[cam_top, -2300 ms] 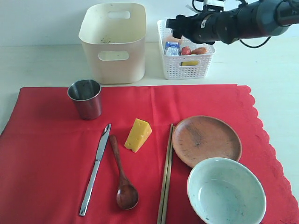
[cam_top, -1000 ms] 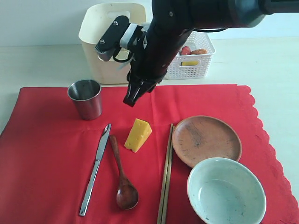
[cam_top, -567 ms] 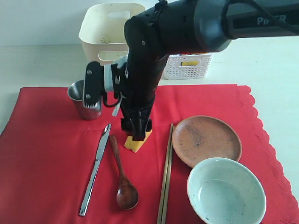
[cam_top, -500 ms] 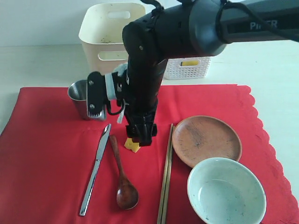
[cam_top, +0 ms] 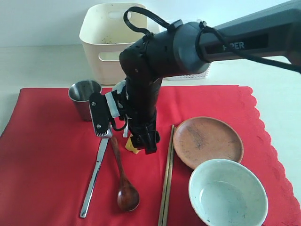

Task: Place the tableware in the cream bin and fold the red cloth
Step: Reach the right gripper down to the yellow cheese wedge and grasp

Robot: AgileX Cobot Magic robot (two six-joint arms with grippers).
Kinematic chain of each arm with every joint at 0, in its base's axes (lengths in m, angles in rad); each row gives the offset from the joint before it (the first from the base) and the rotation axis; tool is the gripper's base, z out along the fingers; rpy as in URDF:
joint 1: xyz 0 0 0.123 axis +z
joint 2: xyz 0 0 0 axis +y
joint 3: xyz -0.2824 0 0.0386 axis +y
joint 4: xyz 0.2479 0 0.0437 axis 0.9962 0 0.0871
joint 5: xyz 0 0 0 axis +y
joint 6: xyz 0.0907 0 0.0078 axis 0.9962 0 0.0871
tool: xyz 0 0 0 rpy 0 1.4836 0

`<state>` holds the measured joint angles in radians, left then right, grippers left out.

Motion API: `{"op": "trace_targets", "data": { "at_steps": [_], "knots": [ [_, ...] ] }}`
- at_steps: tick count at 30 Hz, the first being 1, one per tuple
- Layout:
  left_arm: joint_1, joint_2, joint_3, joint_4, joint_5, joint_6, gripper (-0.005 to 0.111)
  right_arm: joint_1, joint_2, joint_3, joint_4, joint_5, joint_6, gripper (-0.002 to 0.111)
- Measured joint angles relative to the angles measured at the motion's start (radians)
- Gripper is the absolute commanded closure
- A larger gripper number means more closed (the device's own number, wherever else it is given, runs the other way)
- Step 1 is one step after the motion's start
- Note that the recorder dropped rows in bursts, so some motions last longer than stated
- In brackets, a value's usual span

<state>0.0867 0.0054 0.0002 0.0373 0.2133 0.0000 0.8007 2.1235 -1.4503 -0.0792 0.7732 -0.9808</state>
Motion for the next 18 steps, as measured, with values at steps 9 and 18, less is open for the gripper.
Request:
{"op": "trace_targets", "data": {
  "at_steps": [9,18],
  "knots": [
    [0.000,0.000,0.000,0.000,0.000,0.000,0.107,0.000,0.035,0.000,-0.027,0.000,-0.004,0.058],
    [0.000,0.000,0.000,0.000,0.000,0.000,0.107,0.000,0.033,0.000,-0.035,0.004,-0.004,0.101]
  ]
}}
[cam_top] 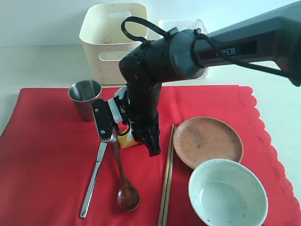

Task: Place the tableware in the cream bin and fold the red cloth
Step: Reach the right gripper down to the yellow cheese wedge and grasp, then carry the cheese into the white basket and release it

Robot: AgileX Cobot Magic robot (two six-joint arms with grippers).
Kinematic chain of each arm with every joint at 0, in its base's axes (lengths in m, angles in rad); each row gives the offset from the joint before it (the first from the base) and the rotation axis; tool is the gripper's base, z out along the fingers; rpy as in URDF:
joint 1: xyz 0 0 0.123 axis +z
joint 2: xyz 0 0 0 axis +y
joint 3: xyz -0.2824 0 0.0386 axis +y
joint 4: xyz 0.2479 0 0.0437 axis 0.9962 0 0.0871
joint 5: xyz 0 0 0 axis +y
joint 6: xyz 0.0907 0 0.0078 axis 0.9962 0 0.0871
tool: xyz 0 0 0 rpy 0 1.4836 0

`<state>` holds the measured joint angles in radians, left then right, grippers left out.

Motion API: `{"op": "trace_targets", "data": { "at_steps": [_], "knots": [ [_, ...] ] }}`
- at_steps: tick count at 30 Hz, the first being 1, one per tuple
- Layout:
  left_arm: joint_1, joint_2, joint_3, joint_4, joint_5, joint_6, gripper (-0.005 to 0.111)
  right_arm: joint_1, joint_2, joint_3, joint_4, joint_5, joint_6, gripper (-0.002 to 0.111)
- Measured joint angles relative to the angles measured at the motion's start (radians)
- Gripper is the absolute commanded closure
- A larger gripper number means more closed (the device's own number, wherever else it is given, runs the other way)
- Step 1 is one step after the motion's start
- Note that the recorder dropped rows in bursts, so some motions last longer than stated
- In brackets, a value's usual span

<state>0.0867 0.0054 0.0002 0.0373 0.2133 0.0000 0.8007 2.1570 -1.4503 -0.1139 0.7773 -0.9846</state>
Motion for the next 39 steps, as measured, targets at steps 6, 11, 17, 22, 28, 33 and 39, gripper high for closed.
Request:
{"op": "trace_targets", "data": {
  "at_steps": [6,11,17,22,28,33,39],
  "knots": [
    [0.000,0.000,0.000,0.000,0.000,0.000,0.107,0.000,-0.010,0.000,0.000,0.009,-0.002,0.108],
    [0.000,0.000,0.000,0.000,0.000,0.000,0.107,0.000,-0.034,0.000,0.000,0.024,0.005,0.108],
    [0.000,0.000,0.000,0.000,0.000,0.000,0.107,0.000,-0.104,0.000,0.000,0.029,0.049,0.108],
    [0.000,0.000,0.000,0.000,0.000,0.000,0.107,-0.015,-0.167,0.000,0.004,0.029,0.100,0.108],
    [0.000,0.000,0.000,0.000,0.000,0.000,0.107,-0.128,-0.226,0.000,0.006,-0.006,0.183,0.108],
    [0.000,0.000,0.000,0.000,0.000,0.000,0.107,-0.261,-0.236,0.000,0.006,-0.124,0.324,0.108],
    [0.000,0.000,0.000,0.000,0.000,0.000,0.107,-0.388,-0.236,0.000,0.006,-0.314,0.585,0.108]
  ]
}}
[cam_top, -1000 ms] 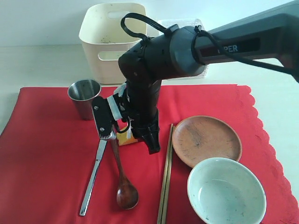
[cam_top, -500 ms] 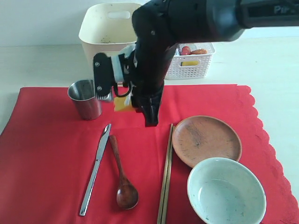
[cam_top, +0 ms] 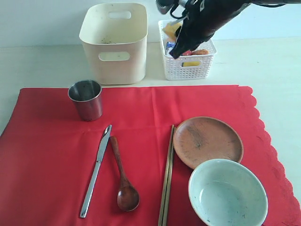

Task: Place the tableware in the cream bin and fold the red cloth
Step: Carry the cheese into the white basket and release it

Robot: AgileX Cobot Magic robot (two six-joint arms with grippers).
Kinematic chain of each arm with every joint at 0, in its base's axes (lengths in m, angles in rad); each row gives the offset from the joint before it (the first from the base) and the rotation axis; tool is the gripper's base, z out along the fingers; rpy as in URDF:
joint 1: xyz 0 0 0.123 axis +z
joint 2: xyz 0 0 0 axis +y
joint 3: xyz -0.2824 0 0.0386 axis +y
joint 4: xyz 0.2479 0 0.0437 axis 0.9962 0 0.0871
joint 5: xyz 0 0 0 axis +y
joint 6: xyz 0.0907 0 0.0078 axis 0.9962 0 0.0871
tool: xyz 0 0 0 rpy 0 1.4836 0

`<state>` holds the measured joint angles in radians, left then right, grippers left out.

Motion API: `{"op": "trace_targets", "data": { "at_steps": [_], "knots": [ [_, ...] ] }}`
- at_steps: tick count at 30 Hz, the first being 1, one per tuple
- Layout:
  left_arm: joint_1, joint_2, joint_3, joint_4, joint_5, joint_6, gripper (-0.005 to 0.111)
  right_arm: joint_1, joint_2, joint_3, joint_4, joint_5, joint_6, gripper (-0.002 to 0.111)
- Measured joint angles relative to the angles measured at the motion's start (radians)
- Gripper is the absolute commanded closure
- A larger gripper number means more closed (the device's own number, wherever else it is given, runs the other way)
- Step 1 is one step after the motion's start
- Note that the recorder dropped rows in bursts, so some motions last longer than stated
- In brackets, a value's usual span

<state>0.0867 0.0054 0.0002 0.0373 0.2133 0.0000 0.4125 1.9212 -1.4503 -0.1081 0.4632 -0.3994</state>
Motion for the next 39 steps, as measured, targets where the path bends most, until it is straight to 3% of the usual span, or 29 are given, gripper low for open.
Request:
{"op": "trace_targets", "data": {
  "at_steps": [5,14,24,39],
  "knots": [
    [0.000,0.000,0.000,0.000,0.000,0.000,0.107,-0.064,0.033,0.000,0.000,-0.214,0.272,0.108],
    [0.000,0.000,0.000,0.000,0.000,0.000,0.107,-0.068,0.203,0.000,0.002,-0.475,0.389,0.108],
    [0.000,0.000,0.000,0.000,0.000,0.000,0.107,-0.079,0.259,0.000,0.015,-0.535,0.399,0.108],
    [0.000,0.000,0.000,0.000,0.000,0.000,0.107,-0.110,0.261,0.000,0.197,-0.565,0.399,0.108]
  ]
}}
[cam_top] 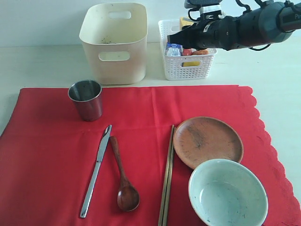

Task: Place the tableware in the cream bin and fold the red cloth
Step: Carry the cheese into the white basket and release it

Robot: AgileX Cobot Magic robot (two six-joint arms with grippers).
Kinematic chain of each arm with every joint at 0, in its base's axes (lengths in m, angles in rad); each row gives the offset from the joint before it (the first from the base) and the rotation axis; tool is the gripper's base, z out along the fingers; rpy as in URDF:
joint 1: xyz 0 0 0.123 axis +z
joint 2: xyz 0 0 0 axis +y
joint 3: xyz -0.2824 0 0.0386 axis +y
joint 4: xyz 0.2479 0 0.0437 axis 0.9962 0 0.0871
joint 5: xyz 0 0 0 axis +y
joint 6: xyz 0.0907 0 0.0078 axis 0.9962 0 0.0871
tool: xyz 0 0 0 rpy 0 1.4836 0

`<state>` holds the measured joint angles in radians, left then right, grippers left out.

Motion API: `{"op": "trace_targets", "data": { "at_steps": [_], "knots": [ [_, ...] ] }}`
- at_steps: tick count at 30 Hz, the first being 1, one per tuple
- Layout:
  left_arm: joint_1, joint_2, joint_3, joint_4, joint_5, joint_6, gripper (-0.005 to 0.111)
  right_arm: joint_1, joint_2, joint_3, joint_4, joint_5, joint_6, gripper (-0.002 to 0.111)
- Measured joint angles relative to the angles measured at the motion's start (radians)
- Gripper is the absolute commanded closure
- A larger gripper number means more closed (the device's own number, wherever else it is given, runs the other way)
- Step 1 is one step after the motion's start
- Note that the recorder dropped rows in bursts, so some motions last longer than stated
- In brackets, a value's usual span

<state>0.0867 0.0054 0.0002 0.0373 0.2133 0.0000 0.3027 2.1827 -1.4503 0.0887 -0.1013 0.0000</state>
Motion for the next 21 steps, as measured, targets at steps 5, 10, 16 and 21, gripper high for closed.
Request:
{"op": "trace_targets", "data": {
  "at_steps": [5,10,16,21],
  "knots": [
    [0.000,0.000,0.000,0.000,0.000,0.000,0.107,0.000,0.000,0.000,0.002,-0.002,0.000,0.108],
    [0.000,0.000,0.000,0.000,0.000,0.000,0.107,0.000,0.000,0.000,0.002,-0.002,0.000,0.108],
    [0.000,0.000,0.000,0.000,0.000,0.000,0.107,0.000,0.000,0.000,0.002,-0.002,0.000,0.108],
    [0.000,0.000,0.000,0.000,0.000,0.000,0.107,0.000,0.000,0.000,0.002,-0.002,0.000,0.091]
  ]
}}
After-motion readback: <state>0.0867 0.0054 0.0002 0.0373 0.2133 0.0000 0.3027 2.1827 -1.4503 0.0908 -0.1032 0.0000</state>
